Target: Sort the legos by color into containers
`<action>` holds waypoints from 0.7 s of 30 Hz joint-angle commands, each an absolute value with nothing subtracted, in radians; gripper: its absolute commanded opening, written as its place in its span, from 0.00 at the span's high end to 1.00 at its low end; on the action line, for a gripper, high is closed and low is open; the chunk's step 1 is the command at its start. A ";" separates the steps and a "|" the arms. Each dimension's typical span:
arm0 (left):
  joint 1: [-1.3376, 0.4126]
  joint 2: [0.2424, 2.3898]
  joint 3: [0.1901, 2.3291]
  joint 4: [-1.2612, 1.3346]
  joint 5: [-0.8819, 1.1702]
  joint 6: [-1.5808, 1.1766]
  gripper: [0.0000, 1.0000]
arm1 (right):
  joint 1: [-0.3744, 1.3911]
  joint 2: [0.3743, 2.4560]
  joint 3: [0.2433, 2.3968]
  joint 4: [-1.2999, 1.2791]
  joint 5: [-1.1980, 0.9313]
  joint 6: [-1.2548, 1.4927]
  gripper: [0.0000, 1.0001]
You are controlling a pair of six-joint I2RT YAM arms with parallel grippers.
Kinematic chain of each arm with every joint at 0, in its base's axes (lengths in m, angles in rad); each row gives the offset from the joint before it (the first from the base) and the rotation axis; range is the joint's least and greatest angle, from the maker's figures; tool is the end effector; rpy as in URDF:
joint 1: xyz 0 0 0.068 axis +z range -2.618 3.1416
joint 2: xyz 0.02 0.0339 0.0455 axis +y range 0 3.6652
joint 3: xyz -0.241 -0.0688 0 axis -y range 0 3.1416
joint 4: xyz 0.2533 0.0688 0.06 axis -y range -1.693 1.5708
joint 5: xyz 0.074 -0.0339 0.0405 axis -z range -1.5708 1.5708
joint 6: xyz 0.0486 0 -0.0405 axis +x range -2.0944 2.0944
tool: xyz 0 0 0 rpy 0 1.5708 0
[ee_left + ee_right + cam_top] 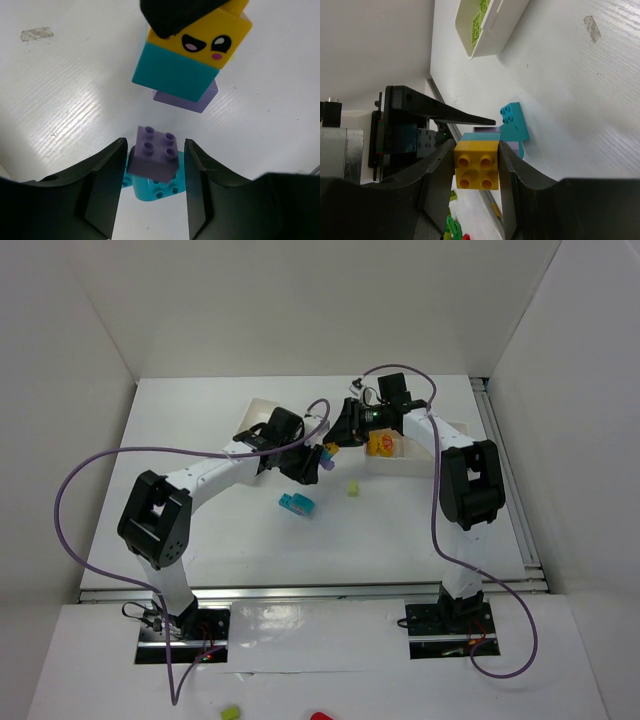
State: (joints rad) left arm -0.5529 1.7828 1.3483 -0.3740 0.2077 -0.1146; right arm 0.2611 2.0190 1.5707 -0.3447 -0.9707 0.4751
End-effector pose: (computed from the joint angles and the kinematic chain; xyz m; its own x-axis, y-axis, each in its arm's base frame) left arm 0.3434 -0.2237 0.2090 -0.6841 0.2907 -0.6690 0.5605 0.7964 -0.2271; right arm 0.4243 0.1549 0.2027 -0.9347 0.0176 -0.3550 -0.3123 0.4363 0.8438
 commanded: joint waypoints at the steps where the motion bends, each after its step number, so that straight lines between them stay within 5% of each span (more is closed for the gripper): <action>1: -0.549 1.763 1.339 -0.342 0.225 -0.129 0.40 | 0.255 2.029 1.603 -0.321 -0.969 0.485 0.70; 3: -0.549 1.763 1.339 -0.331 0.225 -0.129 0.28 | 0.255 2.029 1.603 -0.321 -0.969 0.485 0.70; 9: -0.549 1.781 1.373 -0.322 0.235 -0.129 0.20 | 0.255 2.029 1.603 -0.311 -0.979 0.494 0.70; 21: -0.624 1.781 1.407 -0.264 0.161 -0.109 0.20 | 0.255 2.020 1.585 -0.242 -1.091 0.563 0.70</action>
